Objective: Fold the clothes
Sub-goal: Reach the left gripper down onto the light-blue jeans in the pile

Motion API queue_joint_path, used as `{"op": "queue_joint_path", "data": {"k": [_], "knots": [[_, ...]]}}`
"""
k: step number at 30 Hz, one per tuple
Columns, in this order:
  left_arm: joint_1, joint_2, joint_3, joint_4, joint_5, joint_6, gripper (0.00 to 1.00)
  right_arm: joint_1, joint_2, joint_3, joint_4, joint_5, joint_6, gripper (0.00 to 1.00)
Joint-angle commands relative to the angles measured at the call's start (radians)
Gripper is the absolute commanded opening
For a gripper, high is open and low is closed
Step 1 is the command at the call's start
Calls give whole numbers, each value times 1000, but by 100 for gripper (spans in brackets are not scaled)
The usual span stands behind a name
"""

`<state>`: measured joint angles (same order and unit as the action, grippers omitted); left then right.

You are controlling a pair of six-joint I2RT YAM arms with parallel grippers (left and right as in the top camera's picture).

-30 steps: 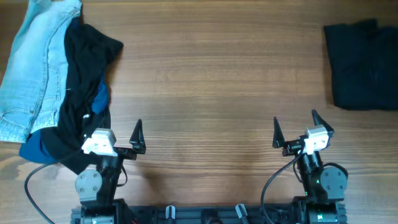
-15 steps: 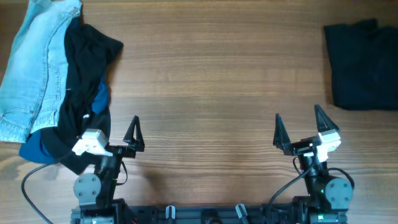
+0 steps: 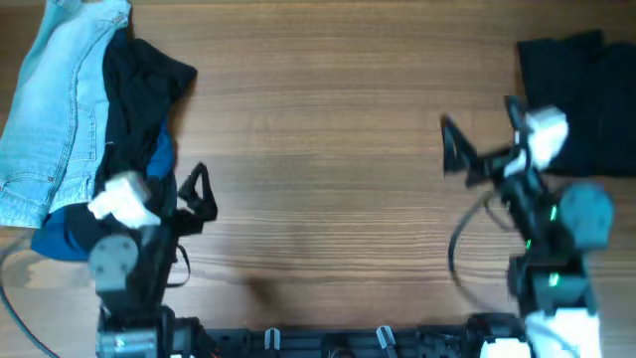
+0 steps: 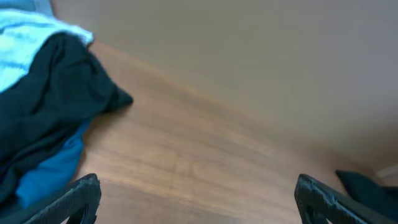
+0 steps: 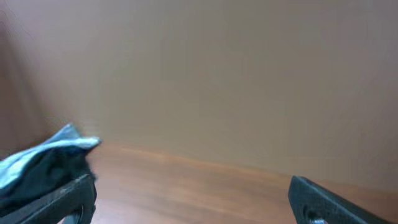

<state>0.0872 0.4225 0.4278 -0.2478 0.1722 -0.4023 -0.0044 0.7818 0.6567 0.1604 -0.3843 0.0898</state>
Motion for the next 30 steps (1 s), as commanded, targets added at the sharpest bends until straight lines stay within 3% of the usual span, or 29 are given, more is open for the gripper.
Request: {"op": "queue_joint_path", "data": {"k": [1,5,10,14,22,30], "knots": [[8,217,194,-99,-16,10,100,5,210,240,-81,-183,14,100],[8,449,433,-302,-5,61,100,5,405,457,-252,-240,11,100],[9,714,761,-604,-5,68,100,4,577,666,-523,-303,-98,100],[9,885,972,-757,-2,176,100,4,643,679,-544,-303,-61,100],[80,957,991,-761,-75,214,100,4,686,678,-562,-293,-64,100],[393,995,991,-770,-101,160,100,4,713,678,-600,-286,-87,100]]}}
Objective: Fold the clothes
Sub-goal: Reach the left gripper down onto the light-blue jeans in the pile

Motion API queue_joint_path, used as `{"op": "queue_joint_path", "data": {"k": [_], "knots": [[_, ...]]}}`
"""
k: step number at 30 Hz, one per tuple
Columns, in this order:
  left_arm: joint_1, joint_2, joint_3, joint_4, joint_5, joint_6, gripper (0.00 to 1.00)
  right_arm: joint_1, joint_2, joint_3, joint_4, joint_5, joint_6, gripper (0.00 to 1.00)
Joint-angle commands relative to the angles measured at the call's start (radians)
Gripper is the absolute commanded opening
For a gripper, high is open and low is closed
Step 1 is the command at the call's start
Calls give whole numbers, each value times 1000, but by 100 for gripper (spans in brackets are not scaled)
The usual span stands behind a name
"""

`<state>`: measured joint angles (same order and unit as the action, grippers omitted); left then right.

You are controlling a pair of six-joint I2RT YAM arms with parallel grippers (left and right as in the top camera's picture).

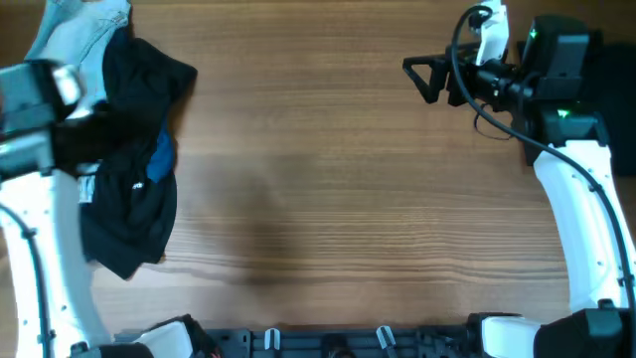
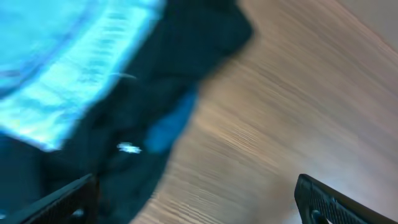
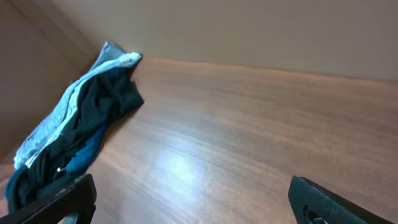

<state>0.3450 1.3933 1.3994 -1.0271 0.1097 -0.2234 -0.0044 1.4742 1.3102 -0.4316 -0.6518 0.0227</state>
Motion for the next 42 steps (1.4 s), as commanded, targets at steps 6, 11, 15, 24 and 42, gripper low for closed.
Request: {"op": "queue_joint_path", "data": {"k": [6,11,15,24,42], "knots": [[325,99,19,106,-66,-19,96,5,35,23,-36,-18,-23,100],[361,233,19,225,-67,-15,94,5,56,23,-46,-18,-23,100],[357,352,19,301,-62,77,94,5,80,23,-60,-18,-23,100],[343,558,19,336,-64,365,95,5,137,23,-69,27,-24,100],[346,623,19,436,-197,377,87,5,161,23,-26,47,-20,100]]}}
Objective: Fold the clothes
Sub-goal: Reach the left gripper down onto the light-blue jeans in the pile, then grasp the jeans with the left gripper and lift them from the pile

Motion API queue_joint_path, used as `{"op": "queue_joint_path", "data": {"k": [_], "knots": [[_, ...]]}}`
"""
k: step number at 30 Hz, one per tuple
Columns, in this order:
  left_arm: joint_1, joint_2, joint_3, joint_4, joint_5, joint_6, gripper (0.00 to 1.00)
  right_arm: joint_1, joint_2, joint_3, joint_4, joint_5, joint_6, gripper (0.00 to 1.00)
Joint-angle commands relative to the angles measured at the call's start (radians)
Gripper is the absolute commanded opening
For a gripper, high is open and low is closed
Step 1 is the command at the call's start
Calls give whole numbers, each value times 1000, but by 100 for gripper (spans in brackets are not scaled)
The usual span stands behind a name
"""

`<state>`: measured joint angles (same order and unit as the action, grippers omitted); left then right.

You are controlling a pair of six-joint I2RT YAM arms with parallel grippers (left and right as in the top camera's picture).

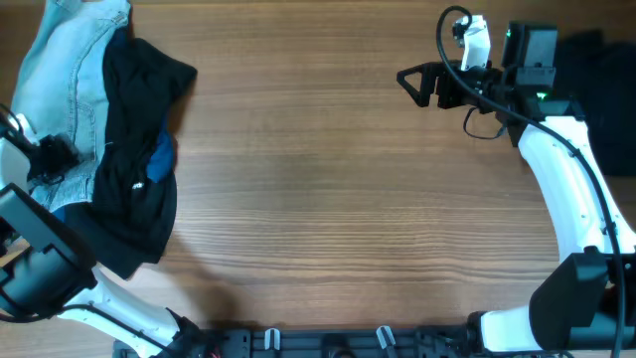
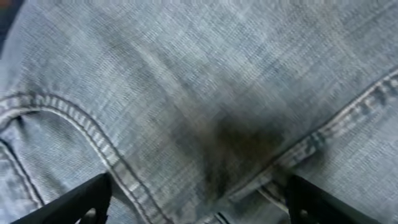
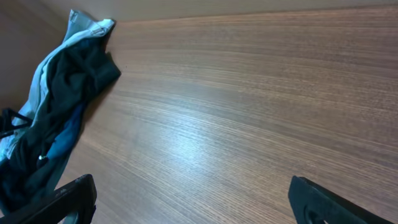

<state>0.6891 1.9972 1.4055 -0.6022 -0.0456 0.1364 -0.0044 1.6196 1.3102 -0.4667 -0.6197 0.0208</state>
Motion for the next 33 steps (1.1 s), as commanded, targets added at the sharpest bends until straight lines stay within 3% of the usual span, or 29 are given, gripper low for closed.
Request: {"op": "queue_joint_path", "data": {"k": [1,10,13,16,22,30,33], "knots": [[2,21,13,16,-41,14,86,5,15,23,10,15,-18,100],[2,67,13,20,-39,15,82,5,15,23,38,18,-17,100],[2,68,13,28,-38,14,65,5,15,23,52,24,-17,100],[-3,64,16,42,-27,13,32,5,15,23,72,25,-13,100],[-32,14,41,37,-27,4,4,5,15,23,134,25,64,100],[-89,-213,171,-98,-12,-179,4,5,15,23,145,13,91,96],[-134,-354,213,-109,28,-179,4,5,15,23,140,12,91,83]]}}
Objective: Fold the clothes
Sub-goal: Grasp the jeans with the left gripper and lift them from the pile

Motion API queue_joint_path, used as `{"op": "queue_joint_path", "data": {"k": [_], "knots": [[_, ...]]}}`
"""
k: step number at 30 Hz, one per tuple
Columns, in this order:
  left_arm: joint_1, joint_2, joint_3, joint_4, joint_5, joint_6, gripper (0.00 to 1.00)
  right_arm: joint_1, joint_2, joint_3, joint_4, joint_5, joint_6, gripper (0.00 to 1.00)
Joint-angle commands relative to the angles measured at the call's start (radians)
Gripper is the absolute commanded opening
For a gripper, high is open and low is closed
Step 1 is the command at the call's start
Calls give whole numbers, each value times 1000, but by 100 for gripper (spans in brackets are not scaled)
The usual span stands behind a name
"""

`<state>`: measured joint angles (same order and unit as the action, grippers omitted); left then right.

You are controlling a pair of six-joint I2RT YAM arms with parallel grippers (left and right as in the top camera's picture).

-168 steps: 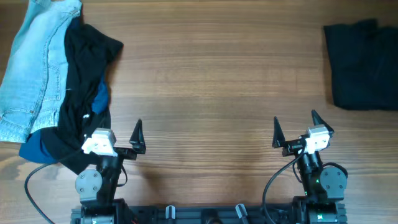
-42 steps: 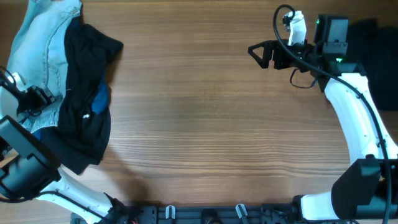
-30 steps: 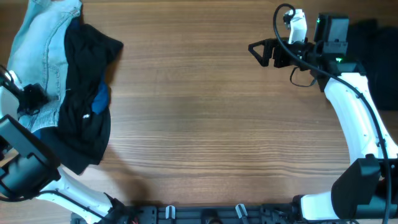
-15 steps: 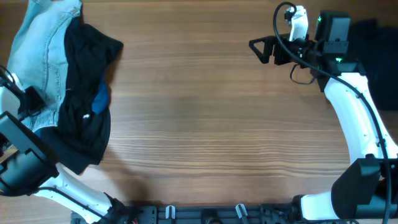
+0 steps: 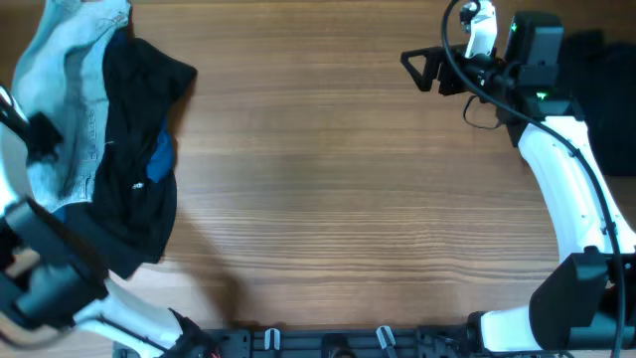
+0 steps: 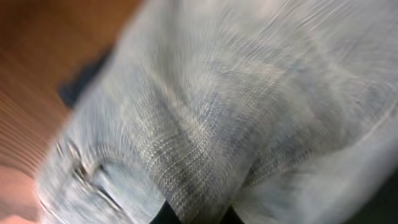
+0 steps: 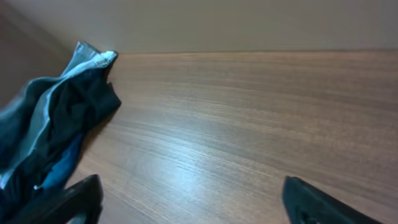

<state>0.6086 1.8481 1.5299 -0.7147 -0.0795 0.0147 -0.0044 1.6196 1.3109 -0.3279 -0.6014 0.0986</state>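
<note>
A pile of clothes lies at the table's left: light blue jeans [image 5: 70, 60], a black garment [image 5: 134, 89] and a blue one [image 5: 159, 164]. My left gripper [image 5: 40, 132] sits at the pile's left edge, shut on a fold of the jeans [image 6: 205, 112]. That denim fills the blurred left wrist view, with a ridge pinched between the jaws [image 6: 199, 214]. My right gripper [image 5: 422, 70] hangs open over the far right of the table with nothing in it. In its own view [image 7: 193, 205] it faces the pile [image 7: 56, 124] across bare wood.
A dark heap of black clothes [image 5: 596, 70] lies at the far right edge, behind the right arm. The wooden table [image 5: 318, 179] stretches between the two heaps. The left arm's white links stand along the left edge.
My left gripper was open and pressed flat on the jeans. Now it is shut on a fold of denim, and the jeans' outline has shifted. The right gripper sits slightly farther back.
Both grippers first stood open near the table's front, the left by the pile. Then the left was over the pile and the right at the far right. Later the left lay open on the jeans, and now it grips their denim.
</note>
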Motion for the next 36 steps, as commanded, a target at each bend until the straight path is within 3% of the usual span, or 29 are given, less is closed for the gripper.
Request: {"op": "queue_joint_path", "data": {"k": [1,4,9,14,23,28,30,36], "knots": [[-79,-266,104,13,73,-57,4,6,15,23,-6,-6,13,73],[-152,-407,126,63,98,-58,4,7,13,24,-29,-6,13,60],[-331,-595,127,206,98,-58,4,7,-30,24,-60,-10,9,60],[-542,-671,127,336,98,-63,4,7,-159,26,-109,-4,5,65],[-851,-596,127,530,97,-132,4,-12,-420,26,-290,87,3,74],[-912,-535,127,539,97,-158,4,-19,-491,26,-373,85,1,83],[-923,-507,127,528,98,-159,4,-19,-494,26,-425,69,-32,100],[-943,-451,126,516,138,-210,4,0,-475,24,-497,8,-198,100]]}}
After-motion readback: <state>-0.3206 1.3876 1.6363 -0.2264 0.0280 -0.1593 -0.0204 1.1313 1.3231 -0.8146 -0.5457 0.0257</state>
